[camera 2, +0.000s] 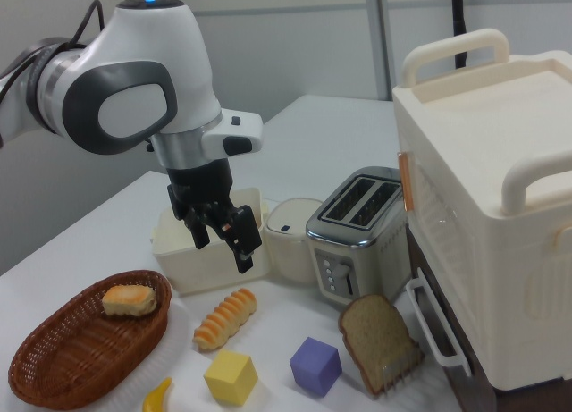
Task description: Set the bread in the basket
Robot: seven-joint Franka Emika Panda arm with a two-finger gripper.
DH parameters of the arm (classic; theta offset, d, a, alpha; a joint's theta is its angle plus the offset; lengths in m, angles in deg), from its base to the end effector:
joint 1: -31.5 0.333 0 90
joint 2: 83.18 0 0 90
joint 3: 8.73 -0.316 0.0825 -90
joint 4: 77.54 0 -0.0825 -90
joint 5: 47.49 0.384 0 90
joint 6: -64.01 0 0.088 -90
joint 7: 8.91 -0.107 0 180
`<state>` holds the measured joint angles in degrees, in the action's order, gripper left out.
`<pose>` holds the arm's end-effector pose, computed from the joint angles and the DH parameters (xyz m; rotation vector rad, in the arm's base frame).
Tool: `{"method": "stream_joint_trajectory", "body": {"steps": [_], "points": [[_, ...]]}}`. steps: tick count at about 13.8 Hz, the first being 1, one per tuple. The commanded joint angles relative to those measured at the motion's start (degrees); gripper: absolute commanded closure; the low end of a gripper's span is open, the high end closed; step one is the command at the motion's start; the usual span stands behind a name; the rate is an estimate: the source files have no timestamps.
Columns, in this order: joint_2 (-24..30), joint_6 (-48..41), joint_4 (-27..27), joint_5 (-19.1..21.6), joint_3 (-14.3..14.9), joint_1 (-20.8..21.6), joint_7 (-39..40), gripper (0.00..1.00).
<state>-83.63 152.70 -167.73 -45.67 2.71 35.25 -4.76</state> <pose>0.5497 -0.0703 0.6168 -3.1062 0.0957 0.0475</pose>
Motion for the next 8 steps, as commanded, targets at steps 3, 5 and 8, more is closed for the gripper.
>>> {"method": "stream_joint_trajectory", "body": {"steps": [3, 5, 8], "points": [[-0.9, -1.9, 1.8, 1.0, 0.6, 0.0, 1.4, 0.00], [-1.1, -4.6, 2.9, 0.7, 0.5, 0.2, 1.6, 0.00], [-1.1, -9.9, 3.9, 0.6, 0.6, 0.1, 4.1, 0.00]]}}
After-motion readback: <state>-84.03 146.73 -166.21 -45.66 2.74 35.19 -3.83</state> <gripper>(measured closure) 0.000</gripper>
